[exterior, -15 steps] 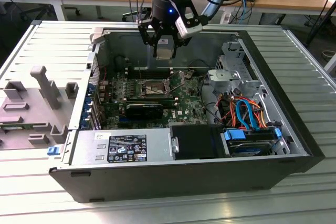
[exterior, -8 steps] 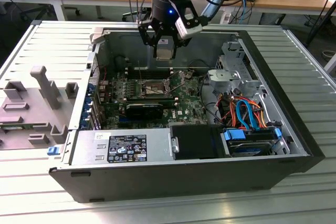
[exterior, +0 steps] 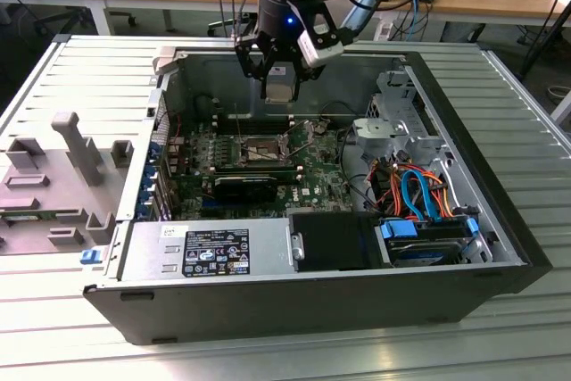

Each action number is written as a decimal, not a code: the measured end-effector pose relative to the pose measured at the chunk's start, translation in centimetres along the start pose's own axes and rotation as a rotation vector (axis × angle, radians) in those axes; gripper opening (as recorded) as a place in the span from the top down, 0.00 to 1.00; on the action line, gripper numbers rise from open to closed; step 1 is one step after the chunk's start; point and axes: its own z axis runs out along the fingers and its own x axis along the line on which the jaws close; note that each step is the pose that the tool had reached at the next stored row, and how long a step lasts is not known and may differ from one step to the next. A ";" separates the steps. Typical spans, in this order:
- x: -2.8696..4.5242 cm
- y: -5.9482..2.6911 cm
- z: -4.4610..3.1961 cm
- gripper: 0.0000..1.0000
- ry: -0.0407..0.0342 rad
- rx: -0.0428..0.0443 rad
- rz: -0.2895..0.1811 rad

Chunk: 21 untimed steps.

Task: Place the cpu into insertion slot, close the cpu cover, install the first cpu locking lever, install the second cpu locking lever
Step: 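Place the cpu into insertion slot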

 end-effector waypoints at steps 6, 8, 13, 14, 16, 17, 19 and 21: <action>0.01 -0.01 0.11 0.46 -0.0001 0.0016 0.000; 0.03 -0.05 0.16 0.46 -0.0001 0.0015 0.000; 0.08 -0.15 0.22 0.46 0.0000 0.0017 0.000; 0.08 -0.15 0.22 0.46 0.0000 0.0017 0.000; 0.08 -0.15 0.22 0.46 0.0000 0.0017 0.000; 0.08 -0.15 0.22 0.46 -0.0001 0.0017 0.000; 0.08 -0.15 0.22 0.46 0.0000 0.0017 0.000; 0.08 -0.15 0.23 0.46 -0.0002 0.0017 0.003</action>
